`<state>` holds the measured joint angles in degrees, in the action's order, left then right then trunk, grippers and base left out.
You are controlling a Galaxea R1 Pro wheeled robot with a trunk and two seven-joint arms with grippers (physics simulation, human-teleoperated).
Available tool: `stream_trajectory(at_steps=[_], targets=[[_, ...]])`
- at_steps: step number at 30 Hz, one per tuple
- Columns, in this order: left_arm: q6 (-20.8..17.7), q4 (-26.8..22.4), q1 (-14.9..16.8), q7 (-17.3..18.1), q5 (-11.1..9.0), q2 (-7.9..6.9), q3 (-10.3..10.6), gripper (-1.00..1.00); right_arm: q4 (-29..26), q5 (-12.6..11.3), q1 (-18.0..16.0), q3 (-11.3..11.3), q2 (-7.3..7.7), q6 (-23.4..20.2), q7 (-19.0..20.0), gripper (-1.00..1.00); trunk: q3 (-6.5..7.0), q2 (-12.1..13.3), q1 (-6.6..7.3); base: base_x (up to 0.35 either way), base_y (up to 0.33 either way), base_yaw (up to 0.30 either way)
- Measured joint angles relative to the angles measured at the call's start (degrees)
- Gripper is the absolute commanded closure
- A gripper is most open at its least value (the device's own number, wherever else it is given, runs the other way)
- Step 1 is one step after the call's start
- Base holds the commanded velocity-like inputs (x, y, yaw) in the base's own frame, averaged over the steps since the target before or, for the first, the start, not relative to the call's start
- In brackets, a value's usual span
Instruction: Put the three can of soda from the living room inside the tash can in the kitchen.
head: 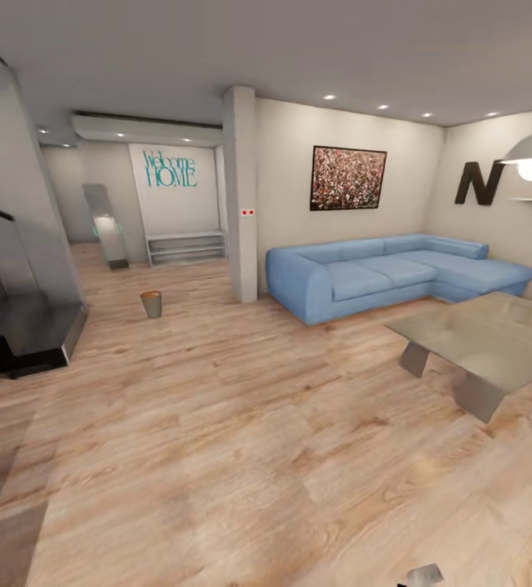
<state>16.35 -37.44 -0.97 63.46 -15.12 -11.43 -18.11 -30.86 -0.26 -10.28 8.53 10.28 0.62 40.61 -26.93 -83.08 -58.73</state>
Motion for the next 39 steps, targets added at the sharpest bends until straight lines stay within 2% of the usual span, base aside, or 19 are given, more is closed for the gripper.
stream_trajectory(at_steps=[39], targets=[[0.0,0.0,0.0,0.0,0.0,0.00,0.0,-1.00,0.0,0.0,0.0,0.0,0.00,0.0,0.0,-1.00,0.00,0.0,0.00,0.333,0.132,0.290]])
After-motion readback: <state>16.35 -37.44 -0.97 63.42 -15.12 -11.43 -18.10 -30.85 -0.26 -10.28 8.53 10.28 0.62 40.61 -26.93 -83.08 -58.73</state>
